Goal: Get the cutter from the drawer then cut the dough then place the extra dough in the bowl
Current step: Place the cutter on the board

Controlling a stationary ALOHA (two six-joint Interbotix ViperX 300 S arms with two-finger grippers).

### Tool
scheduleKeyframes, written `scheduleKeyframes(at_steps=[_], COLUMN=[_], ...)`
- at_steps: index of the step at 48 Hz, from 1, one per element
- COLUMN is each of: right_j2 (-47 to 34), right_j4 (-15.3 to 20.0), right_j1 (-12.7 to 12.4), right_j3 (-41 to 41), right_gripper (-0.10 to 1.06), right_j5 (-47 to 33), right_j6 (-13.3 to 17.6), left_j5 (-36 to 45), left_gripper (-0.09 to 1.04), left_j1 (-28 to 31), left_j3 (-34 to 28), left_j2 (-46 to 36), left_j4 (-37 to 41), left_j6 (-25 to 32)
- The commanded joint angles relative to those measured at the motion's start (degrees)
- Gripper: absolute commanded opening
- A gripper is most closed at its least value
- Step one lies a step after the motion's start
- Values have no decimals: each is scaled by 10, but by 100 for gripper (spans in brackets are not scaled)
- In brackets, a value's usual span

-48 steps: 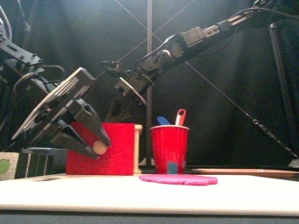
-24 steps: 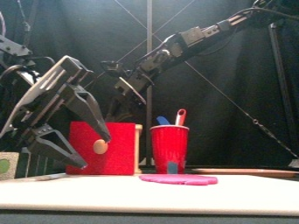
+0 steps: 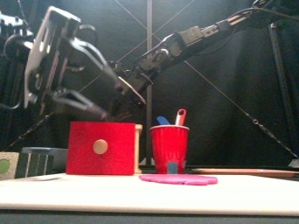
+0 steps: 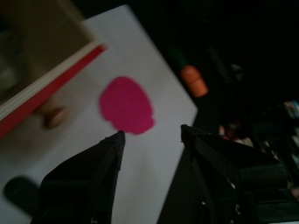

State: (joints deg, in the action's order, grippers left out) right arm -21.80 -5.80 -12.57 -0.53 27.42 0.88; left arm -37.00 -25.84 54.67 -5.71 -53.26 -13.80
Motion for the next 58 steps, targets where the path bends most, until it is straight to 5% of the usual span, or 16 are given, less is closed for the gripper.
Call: scheduleKeyframes(at_steps=[1,13,31,35,50,58], right_j2=[11,36,114,120,114,101], right_j4=[3,4,0,-2,4,16], right_j1=[8,21,39,45,69,75], right_j3=[-6,-25,-20,-6,13,8], right_gripper=[4,4,9,18,82,87], right_j5=[11,17,46,56,69,70], right_j6=[1,1,-6,-11,-1,0], left_j5=[-16,-60,-77,-77,-78,-76], left_gripper=[88,80,41,38,37,37], left_j1=[2,32,101,104,111,120], left_j3=[-3,48,128,149,194,200], left_j2=[-50,-130,-239,-263,-308,-307], left_j4=[79,207,257,269,302,302], left_j6=[11,62,213,241,301,302])
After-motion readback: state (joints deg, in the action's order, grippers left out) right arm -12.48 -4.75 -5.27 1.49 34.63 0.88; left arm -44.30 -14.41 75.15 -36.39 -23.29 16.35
